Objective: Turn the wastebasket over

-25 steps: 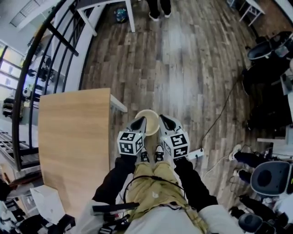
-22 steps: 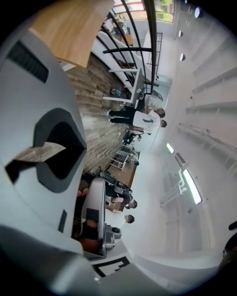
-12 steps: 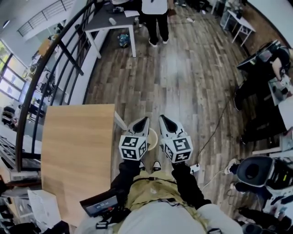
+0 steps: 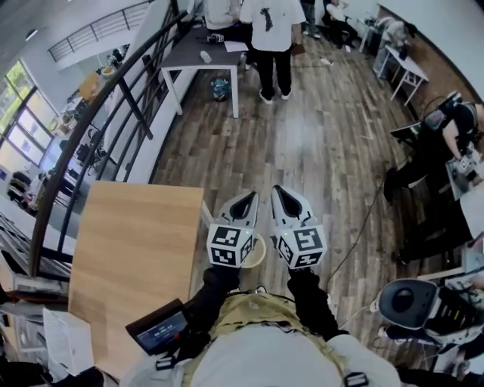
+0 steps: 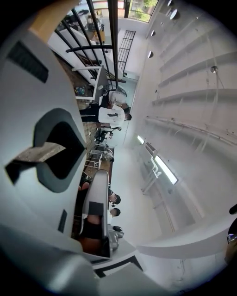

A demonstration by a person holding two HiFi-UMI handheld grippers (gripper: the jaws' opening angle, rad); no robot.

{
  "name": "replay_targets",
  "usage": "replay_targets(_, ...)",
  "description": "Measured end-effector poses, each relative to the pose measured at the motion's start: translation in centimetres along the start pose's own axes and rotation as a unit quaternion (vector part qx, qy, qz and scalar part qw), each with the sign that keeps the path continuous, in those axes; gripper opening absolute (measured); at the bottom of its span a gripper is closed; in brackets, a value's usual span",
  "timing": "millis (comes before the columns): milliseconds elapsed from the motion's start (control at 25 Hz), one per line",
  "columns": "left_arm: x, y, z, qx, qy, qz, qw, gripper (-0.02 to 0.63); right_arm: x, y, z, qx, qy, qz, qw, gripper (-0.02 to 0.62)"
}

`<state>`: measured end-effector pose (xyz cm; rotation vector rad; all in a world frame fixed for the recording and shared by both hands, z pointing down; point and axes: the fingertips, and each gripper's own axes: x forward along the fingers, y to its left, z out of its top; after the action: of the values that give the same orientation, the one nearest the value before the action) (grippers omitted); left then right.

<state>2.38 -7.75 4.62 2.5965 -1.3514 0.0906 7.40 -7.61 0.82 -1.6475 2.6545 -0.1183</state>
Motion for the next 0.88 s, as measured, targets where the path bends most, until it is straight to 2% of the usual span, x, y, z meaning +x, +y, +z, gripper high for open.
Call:
replay_targets(320,-1.0,2.2,3.9,0.019,-0.039,0.005,0.999,0.002,1.7,1.9,3.8,-0.031,-0.042,-0.002,0.999,0.018)
replay_targets(560,-0.8,1.9,5.6,0.026,-0.06,0.0,0.9979,0.002,2.4,2.1,5.4,-0.045,-0.054,0.005,0.998,0.018)
replay_targets(880,-1.2,2.2,7.7,0.045,-0.08,0.001,0.9958,0.002,2.3,2.0,7.6,-0.051,-0.08,-0.007,0.995,0.018)
